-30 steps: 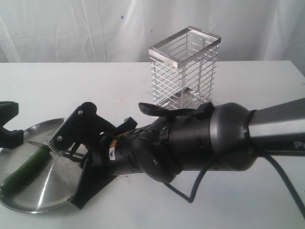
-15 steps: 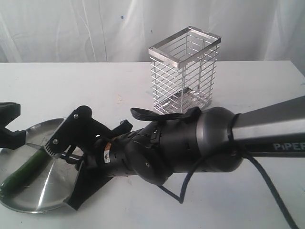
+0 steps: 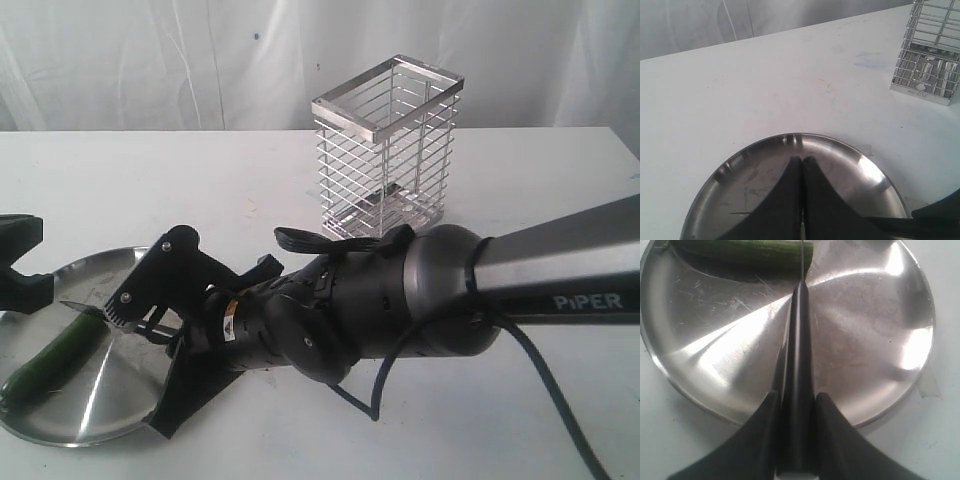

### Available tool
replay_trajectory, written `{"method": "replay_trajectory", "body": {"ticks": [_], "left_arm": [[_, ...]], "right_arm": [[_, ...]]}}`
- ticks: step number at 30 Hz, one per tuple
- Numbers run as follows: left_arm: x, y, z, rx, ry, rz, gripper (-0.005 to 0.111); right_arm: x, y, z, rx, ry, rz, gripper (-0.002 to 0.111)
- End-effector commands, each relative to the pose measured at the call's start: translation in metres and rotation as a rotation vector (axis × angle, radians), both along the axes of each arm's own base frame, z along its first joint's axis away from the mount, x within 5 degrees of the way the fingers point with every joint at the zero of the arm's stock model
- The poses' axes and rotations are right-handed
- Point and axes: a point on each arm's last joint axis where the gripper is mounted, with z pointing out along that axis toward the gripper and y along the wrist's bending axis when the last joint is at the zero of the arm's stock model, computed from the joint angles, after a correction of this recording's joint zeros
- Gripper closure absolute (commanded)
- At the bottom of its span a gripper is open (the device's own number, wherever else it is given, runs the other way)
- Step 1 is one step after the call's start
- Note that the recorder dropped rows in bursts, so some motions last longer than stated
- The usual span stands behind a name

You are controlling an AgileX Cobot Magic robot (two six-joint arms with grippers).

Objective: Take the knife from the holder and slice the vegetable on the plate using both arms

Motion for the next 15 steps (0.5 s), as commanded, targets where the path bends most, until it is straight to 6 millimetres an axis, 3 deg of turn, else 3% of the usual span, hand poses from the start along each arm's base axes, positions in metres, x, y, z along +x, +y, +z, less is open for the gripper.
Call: {"method": "replay_trajectory", "body": {"ticks": [1, 6, 15], "left_arm": [[0.0, -0.001, 0.002, 0.003, -0.008, -0.007, 0.107], [0.002, 0.0, -0.002, 0.049, 0.005, -0.014, 0.107], [0.029, 0.029, -0.043, -0.105, 0.112, 0.23, 0.107]], "right_arm": [[0.003, 0.0, 0.003, 0.012, -0.006, -0.008, 0.108], [0.002, 0.0, 0.003, 0.009, -0.006, -0.006, 0.108], [0.002, 0.0, 0.001, 0.001, 0.001, -0.005, 0.108]]}}
